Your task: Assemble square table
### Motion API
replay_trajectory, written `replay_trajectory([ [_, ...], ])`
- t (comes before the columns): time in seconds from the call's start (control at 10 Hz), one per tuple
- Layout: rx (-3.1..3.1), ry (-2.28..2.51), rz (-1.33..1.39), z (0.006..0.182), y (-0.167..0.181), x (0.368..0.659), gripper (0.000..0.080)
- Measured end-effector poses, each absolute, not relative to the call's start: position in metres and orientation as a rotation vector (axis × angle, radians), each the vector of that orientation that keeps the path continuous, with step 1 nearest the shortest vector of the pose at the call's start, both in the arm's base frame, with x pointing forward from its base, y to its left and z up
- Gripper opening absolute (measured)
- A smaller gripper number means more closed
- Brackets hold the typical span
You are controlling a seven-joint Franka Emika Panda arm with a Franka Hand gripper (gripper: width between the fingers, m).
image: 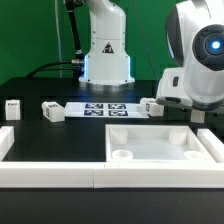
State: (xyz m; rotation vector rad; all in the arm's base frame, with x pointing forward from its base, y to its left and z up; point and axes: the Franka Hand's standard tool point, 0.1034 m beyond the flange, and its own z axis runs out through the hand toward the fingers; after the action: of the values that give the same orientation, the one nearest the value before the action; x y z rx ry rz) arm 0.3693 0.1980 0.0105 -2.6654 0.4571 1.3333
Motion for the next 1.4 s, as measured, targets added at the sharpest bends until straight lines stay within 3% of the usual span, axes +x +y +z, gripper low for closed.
replay_trajectory([
  [0.1, -2.665, 0.457, 1.333, 0.011, 0.198, 0.369, 0.0444],
  [0.2, -2.665, 0.456, 1.333, 0.011, 0.198, 0.369, 0.0285],
  [0.9, -2.666, 0.458, 1.33, 0.011, 0.197, 0.37, 0.0288],
  [1.4, -2.694, 0.458, 1.131, 0.084, 0.157, 0.425, 0.0288],
])
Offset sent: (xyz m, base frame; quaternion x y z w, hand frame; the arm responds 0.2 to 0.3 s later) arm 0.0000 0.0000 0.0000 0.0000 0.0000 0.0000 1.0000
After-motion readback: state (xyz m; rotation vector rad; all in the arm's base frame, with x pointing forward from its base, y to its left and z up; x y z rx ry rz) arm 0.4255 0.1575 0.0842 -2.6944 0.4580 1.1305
